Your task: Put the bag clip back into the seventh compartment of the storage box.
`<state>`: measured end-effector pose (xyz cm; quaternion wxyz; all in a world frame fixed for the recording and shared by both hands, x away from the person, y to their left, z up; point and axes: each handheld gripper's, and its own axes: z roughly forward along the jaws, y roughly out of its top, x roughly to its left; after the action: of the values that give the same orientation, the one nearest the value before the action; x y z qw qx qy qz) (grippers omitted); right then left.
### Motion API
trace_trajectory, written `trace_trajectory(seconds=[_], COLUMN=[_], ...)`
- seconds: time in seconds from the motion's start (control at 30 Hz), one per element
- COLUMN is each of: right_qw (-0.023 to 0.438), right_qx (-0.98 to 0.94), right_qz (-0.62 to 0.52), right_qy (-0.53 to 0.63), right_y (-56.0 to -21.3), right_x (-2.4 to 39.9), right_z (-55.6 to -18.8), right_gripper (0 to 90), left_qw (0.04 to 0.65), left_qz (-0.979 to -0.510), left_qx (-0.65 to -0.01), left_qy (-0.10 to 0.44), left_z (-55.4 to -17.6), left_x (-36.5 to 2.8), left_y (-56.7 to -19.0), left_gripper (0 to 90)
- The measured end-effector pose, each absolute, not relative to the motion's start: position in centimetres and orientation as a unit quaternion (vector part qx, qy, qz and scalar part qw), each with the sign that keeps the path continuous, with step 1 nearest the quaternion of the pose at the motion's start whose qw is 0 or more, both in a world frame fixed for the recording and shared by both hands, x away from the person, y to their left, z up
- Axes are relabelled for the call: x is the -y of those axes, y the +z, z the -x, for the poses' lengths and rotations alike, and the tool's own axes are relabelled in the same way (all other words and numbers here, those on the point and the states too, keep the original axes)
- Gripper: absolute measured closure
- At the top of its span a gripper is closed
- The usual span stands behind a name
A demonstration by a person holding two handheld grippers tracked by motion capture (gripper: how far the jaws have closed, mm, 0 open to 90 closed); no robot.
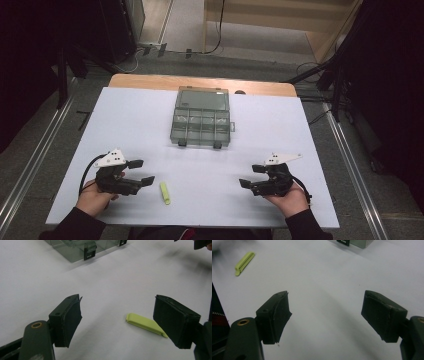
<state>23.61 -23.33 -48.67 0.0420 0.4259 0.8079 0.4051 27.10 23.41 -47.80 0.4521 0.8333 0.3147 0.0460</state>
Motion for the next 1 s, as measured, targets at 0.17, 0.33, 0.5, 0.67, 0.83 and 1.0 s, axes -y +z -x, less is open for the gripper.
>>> trace_trajectory(seconds=[0.17, 0.33, 0.5, 0.67, 0.83, 1.0], right_qw=[0.043, 0.043, 0.044, 0.043, 0.041, 0.041], right_qx=[-0.809, -0.809, -0.809, -0.811, -0.811, -0.812], right_qz=[-0.426, -0.428, -0.425, -0.422, -0.423, -0.422], right_qy=[0.403, 0.401, 0.403, 0.404, 0.401, 0.401], right_y=[-48.65, -48.80, -48.95, -49.10, -49.19, -49.23], right_x=[23.42, 23.70, 23.71, 23.61, 23.67, 23.76], right_z=[-23.34, -23.03, -22.99, -23.06, -23.09, -23.09], right_gripper=[22.9, 22.9, 22.9, 22.9, 23.0, 23.4], left_qw=[0.454, 0.455, 0.457, 0.456, 0.457, 0.460], left_qz=[-0.832, -0.831, -0.830, -0.830, -0.830, -0.830], left_qx=[-0.315, -0.315, -0.315, -0.315, -0.314, -0.310], left_qy=[0.050, 0.053, 0.055, 0.057, 0.057, 0.056], left_z=[-27.03, -27.05, -27.12, -27.12, -27.06, -27.04], left_x=[-23.40, -23.45, -23.46, -23.47, -23.43, -23.41], left_y=[-47.80, -47.79, -47.81, -47.84, -47.80, -47.79], left_gripper=[21.9, 21.9, 21.9, 21.9, 21.9, 21.9])
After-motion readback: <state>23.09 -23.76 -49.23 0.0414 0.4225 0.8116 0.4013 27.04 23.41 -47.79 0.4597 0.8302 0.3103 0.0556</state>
